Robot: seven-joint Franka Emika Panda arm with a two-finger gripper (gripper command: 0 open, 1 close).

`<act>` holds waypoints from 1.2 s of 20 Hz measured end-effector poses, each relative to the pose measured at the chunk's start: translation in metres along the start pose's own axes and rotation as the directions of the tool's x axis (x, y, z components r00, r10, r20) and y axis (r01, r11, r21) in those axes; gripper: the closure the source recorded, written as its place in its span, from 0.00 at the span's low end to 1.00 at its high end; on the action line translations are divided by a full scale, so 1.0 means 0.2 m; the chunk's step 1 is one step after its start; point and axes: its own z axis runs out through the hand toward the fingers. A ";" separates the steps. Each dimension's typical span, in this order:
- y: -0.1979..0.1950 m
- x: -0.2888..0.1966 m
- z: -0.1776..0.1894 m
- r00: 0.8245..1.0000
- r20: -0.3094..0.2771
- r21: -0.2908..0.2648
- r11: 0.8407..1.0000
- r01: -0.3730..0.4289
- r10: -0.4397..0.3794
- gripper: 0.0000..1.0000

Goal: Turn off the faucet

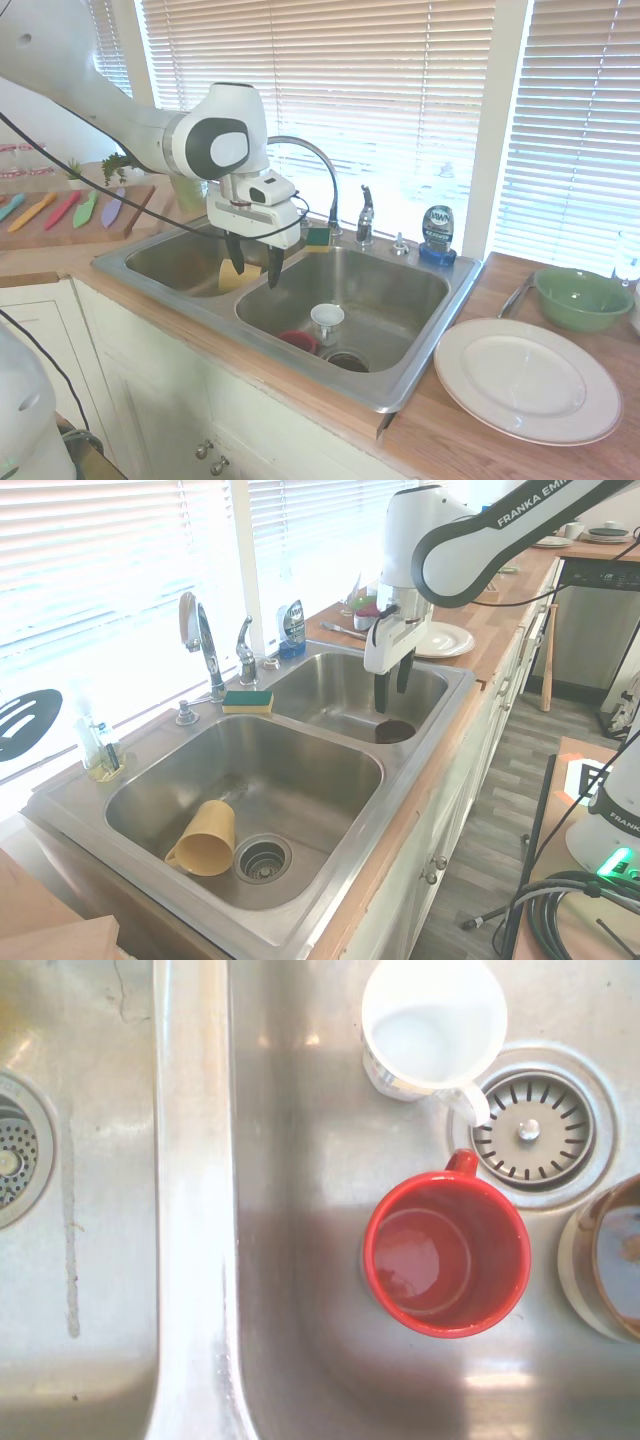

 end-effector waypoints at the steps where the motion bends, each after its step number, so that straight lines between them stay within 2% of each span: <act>1: 0.00 0.00 0.00 1.000 0.000 0.000 1.000 0.000 0.000 0.00; 3: 0.00 0.00 0.00 1.000 -0.003 0.002 1.000 -0.005 0.005 0.00; 4: 0.00 0.00 0.00 1.000 -0.006 0.006 1.000 -0.008 0.008 1.00; 24: -0.03 0.06 0.01 0.999 -0.007 0.015 0.999 -0.032 0.032 1.00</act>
